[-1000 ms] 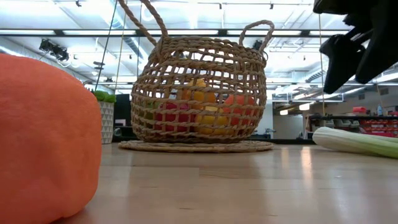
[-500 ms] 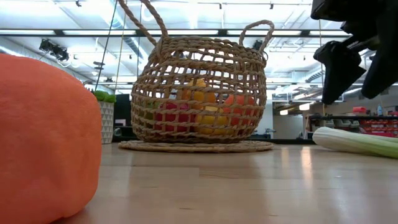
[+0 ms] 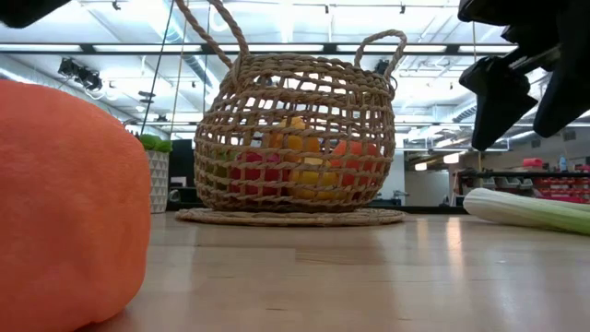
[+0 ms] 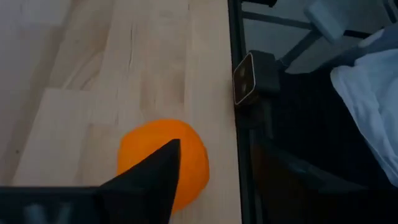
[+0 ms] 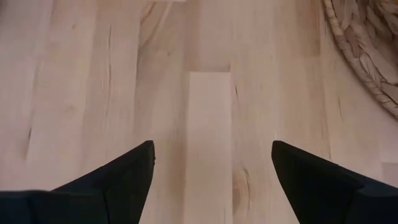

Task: Build produce basket
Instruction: Put the orange into the basket

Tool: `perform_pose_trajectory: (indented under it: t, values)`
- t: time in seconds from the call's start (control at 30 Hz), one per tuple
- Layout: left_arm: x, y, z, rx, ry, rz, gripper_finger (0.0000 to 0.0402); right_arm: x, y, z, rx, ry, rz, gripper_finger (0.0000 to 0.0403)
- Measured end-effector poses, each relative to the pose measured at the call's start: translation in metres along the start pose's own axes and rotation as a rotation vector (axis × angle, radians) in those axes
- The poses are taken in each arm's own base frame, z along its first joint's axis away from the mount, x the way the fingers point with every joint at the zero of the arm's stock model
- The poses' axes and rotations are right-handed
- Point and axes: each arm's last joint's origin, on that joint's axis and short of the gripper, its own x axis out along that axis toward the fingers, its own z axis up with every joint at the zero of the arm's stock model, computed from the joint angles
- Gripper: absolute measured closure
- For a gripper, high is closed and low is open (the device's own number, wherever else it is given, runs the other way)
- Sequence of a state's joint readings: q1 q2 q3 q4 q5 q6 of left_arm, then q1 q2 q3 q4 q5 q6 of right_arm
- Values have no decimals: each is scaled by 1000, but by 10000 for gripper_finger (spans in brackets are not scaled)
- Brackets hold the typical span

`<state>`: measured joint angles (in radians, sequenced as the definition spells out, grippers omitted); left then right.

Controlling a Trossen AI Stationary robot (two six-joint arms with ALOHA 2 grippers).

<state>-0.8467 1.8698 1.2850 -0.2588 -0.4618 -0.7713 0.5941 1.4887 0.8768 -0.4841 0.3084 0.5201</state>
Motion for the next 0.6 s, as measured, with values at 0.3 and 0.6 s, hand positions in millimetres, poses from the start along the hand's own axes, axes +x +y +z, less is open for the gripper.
perform_pose_trajectory:
  t: [0.3,0.6]
  values:
    - [8,6,-1,-6,19,35,91,0,0,0,0,3,7,92]
    - [23,17,-14,-95,103,122,36,0,0,0,0,3,7,106]
